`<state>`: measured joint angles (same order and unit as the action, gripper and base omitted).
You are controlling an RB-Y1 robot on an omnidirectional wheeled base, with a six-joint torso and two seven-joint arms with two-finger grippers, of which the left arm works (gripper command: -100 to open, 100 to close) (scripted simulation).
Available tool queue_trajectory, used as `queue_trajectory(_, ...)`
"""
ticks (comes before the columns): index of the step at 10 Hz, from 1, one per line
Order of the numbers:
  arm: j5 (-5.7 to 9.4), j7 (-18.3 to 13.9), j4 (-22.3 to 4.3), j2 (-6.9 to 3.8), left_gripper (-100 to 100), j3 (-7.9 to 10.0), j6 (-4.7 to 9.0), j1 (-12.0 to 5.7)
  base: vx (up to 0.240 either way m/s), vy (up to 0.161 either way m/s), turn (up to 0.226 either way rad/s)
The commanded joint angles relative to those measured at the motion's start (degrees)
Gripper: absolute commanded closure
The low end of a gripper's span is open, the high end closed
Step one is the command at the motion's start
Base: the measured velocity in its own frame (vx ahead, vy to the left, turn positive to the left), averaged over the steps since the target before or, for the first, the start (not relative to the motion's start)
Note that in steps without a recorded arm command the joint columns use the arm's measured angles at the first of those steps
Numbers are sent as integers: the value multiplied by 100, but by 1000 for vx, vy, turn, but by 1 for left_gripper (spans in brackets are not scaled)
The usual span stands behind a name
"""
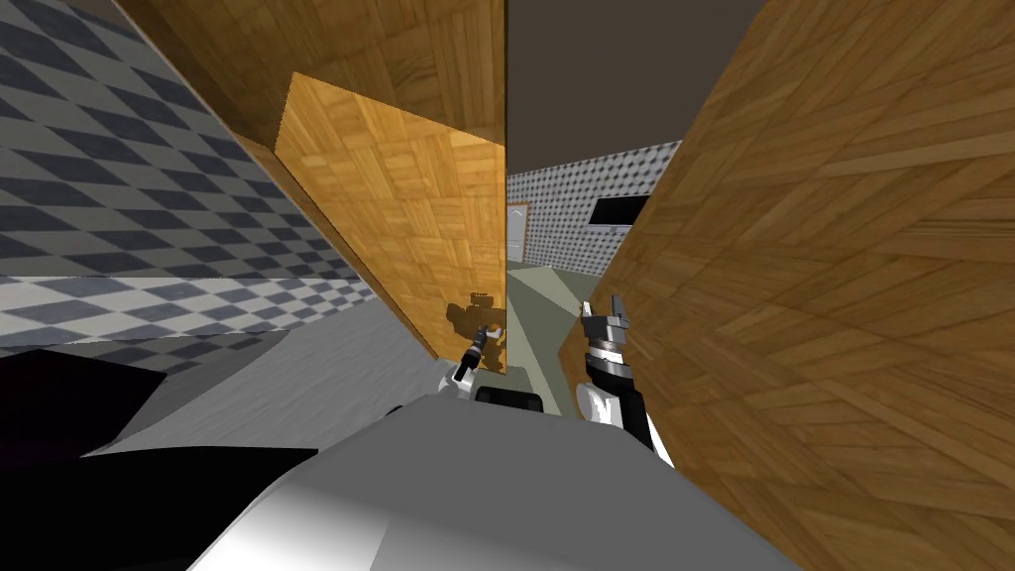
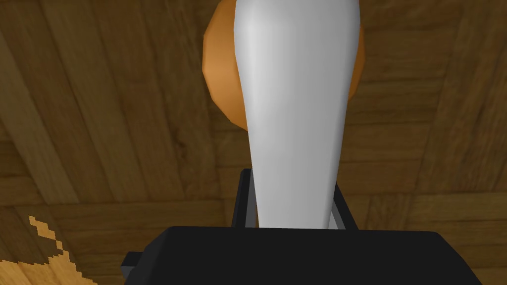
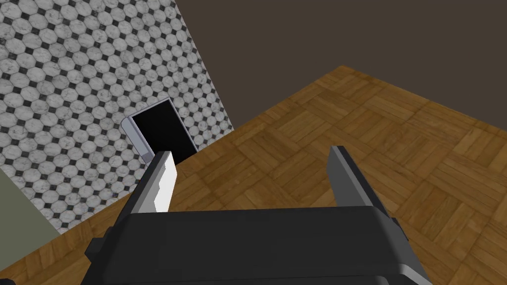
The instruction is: Push the door open
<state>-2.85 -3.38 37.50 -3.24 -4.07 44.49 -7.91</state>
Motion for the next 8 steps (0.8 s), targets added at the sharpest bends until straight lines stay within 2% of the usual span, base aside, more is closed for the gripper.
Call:
queue_trajectory(1, 47, 58, -22, -46, 100, 181, 28, -70, 178, -137, 116)
queue_trajectory(4, 88, 151, 0, 12, 100, 411, 21, -50, 192, -146, 146)
queue_trajectory(8, 136, 259, 26, 149, 100, 681, 13, -27, 167, -136, 131)
